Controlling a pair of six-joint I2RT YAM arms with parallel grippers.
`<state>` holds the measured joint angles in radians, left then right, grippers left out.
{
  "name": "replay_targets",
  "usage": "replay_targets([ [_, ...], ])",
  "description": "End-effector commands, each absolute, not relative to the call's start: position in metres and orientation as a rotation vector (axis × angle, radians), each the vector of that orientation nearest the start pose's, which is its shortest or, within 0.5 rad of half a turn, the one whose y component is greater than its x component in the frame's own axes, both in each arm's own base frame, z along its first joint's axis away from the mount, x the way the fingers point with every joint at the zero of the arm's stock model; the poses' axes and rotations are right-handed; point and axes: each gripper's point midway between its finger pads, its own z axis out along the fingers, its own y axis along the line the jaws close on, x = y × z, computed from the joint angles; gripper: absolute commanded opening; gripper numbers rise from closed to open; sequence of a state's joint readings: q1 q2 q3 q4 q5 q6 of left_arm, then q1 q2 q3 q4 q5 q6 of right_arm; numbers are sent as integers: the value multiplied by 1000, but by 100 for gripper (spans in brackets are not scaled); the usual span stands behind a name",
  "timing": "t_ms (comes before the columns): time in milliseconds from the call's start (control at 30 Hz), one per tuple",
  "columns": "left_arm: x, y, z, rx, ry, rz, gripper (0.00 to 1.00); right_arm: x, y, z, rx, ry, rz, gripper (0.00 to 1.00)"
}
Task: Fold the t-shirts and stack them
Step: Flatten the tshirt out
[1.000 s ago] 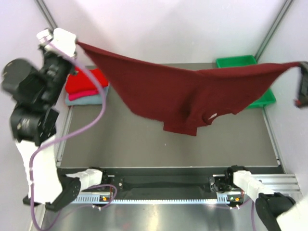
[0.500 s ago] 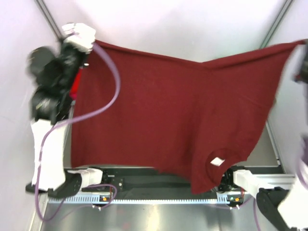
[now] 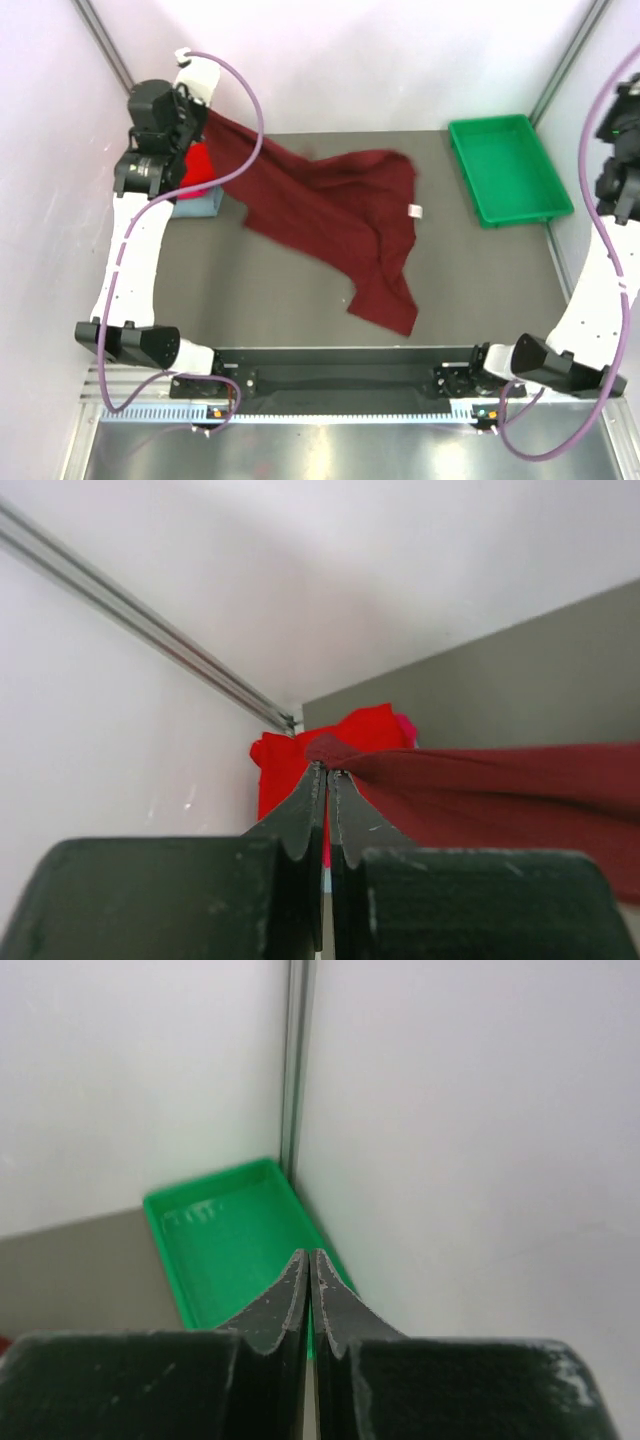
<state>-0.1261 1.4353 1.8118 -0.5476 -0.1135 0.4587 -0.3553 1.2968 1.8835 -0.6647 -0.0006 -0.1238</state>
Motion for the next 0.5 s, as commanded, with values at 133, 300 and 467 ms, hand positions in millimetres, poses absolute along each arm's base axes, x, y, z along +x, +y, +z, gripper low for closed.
replay_targets([
  [133,370,-10,519,352,1521,319,0,261,-85,579,61,1376,-305,0],
  [300,341,-36,468,499,1646,165,0,253,-27,517,-111,1532,-21,4],
  [467,311,-70,429,602,1766,-38,0,256,19,438,-74,1818,453,55],
])
